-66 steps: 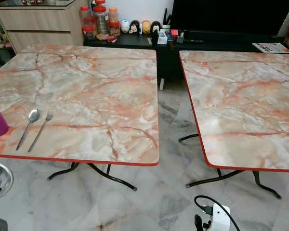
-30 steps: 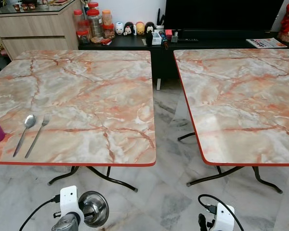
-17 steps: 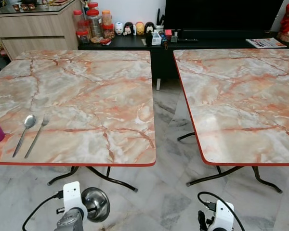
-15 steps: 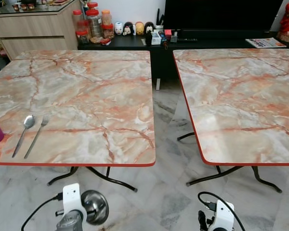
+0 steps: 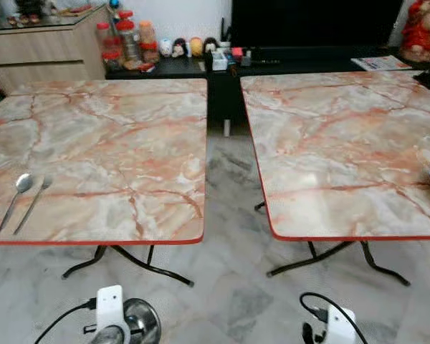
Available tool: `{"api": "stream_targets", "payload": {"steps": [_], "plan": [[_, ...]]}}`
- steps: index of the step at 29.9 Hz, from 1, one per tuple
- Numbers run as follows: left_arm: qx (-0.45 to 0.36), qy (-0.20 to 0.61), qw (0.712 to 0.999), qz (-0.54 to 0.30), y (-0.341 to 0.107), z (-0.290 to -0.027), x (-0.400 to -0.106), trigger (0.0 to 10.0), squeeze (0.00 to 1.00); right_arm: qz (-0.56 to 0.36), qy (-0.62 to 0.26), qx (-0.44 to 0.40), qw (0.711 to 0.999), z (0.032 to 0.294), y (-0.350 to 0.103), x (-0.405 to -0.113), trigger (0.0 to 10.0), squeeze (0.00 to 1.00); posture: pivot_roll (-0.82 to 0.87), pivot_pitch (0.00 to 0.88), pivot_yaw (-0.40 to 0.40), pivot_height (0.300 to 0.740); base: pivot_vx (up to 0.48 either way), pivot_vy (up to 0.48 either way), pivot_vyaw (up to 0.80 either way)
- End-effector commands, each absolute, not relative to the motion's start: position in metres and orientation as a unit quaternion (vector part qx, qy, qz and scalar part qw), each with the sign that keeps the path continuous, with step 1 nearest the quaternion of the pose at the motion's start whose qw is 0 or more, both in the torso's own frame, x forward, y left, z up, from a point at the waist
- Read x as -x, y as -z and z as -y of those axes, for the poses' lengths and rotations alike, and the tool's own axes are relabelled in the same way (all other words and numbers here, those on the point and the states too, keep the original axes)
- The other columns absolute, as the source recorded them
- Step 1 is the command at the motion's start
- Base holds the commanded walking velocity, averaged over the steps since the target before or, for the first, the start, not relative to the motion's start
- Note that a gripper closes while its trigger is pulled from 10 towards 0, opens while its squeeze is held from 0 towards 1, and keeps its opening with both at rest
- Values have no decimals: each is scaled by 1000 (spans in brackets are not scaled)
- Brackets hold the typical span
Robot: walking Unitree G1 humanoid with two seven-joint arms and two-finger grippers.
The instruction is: Setting the table
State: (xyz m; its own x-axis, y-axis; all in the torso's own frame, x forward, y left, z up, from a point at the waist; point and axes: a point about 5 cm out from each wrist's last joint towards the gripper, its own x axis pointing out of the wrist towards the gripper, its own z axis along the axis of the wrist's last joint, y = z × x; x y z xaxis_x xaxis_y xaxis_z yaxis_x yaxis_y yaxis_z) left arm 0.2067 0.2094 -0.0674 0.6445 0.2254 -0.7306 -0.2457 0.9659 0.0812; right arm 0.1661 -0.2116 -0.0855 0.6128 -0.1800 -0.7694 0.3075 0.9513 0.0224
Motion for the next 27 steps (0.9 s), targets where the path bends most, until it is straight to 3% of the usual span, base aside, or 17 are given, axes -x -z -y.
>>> {"api": "stream_targets", "payload": {"steps": [1,7,27], "plan": [[6,-137,903,-408,69,-214,-203,10000,0,-419,129,-81,895,205,86,-168,10000,0,-36,0,-6,740,0,-315,0],[6,-139,901,-410,70,-214,-201,10000,0,-415,128,-76,897,206,85,-168,10000,0,-39,0,-8,740,0,-314,296],[17,-152,900,-408,70,-216,-200,10000,0,-414,136,-80,896,211,86,-166,10000,0,-49,0,-16,740,0,-314,0]]}}
